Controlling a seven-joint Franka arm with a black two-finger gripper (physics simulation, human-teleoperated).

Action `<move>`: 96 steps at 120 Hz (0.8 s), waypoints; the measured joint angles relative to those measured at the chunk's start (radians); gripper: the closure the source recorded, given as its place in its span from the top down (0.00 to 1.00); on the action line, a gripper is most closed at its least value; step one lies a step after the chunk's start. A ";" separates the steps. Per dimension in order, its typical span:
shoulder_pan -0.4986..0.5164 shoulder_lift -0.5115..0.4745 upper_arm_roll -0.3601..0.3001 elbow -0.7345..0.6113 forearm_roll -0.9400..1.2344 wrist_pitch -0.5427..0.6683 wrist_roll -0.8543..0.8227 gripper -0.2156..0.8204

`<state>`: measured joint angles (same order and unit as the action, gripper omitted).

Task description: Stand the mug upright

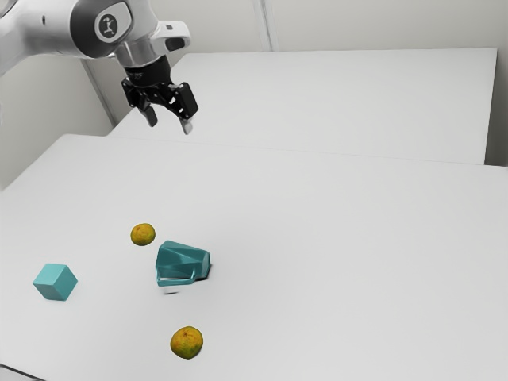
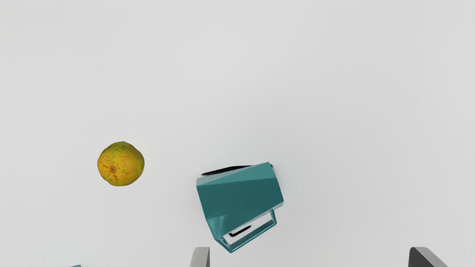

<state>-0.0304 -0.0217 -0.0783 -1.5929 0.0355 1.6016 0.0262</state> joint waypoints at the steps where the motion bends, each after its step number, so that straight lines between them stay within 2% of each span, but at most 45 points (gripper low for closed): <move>1: 0.000 0.000 0.000 0.000 0.000 0.000 0.000 0.77; 31: -0.005 -0.016 0.000 -0.018 0.001 0.001 -0.001 0.77; 52: 0.008 -0.056 0.005 -0.086 -0.003 0.003 -0.001 0.77; 72: 0.063 -0.122 0.010 -0.194 -0.033 0.030 0.004 0.77; 96: 0.136 -0.211 0.011 -0.373 -0.136 0.128 0.030 0.77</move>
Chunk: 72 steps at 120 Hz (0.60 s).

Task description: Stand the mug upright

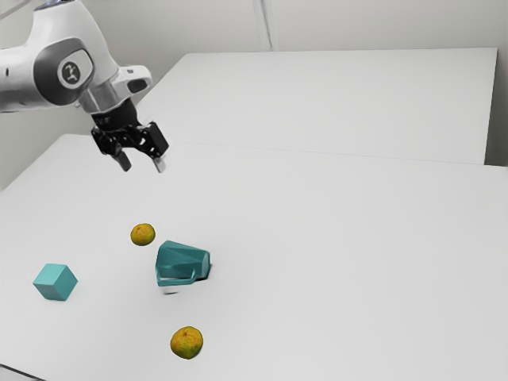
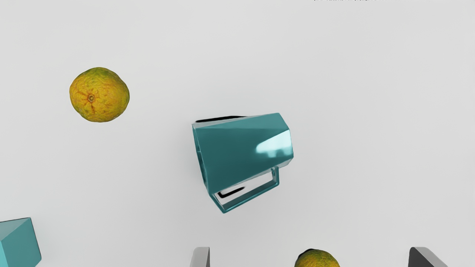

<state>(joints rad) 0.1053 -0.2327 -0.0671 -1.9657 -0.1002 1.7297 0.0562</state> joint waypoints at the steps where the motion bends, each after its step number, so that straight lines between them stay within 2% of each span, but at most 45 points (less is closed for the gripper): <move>1: 0.004 -0.002 0.000 -0.006 -0.005 0.005 0.002 0.77; 42: 0.186 -0.054 0.000 -0.252 -0.273 0.208 0.150 0.77; 72: 0.259 -0.056 0.000 -0.365 -0.441 0.299 0.302 0.77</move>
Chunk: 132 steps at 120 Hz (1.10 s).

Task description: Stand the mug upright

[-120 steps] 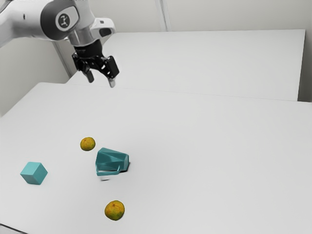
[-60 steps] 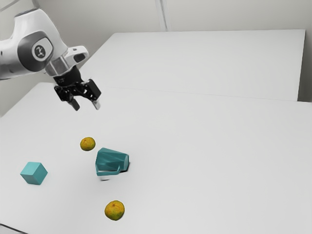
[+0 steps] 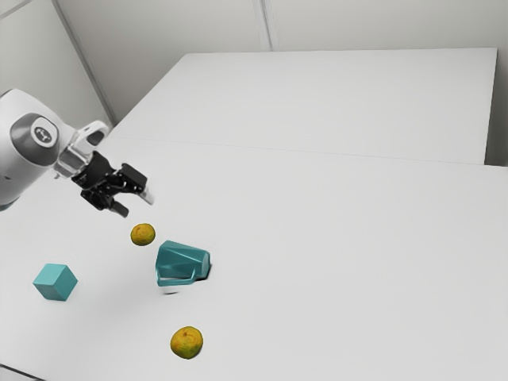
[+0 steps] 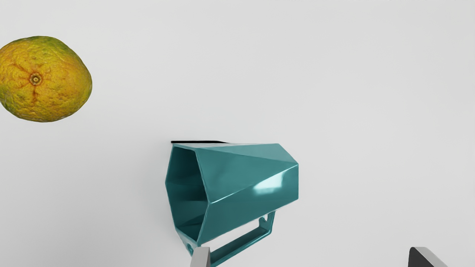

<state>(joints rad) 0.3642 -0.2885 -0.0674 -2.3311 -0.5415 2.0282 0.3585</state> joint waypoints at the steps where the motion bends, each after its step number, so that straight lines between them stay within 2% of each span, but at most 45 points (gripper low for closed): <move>1: 0.002 0.000 0.000 -0.003 -0.005 0.002 0.005 0.77; 52: 0.084 0.035 0.007 -0.171 -0.295 0.064 0.285 0.77; 76: 0.092 0.080 0.007 -0.192 -0.396 0.070 0.397 0.77; 132: 0.114 0.202 0.011 -0.188 -0.500 0.031 0.516 0.77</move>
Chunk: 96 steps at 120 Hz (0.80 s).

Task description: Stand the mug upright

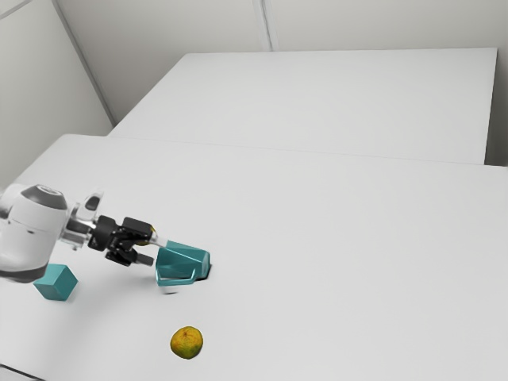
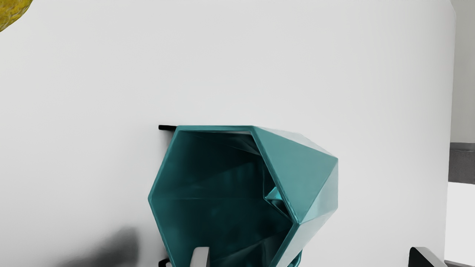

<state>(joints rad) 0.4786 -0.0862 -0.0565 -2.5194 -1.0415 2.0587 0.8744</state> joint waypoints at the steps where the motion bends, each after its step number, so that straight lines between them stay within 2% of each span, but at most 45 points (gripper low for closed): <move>1: 0.000 0.002 0.001 0.000 -0.004 0.000 0.003 0.77; 44: 0.007 0.070 0.020 0.004 -0.155 -0.043 0.148 0.77; 96: 0.016 0.123 0.021 0.037 -0.167 -0.134 0.165 0.77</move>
<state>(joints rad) 0.4942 0.0364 -0.0352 -2.4824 -1.2089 1.9251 1.0390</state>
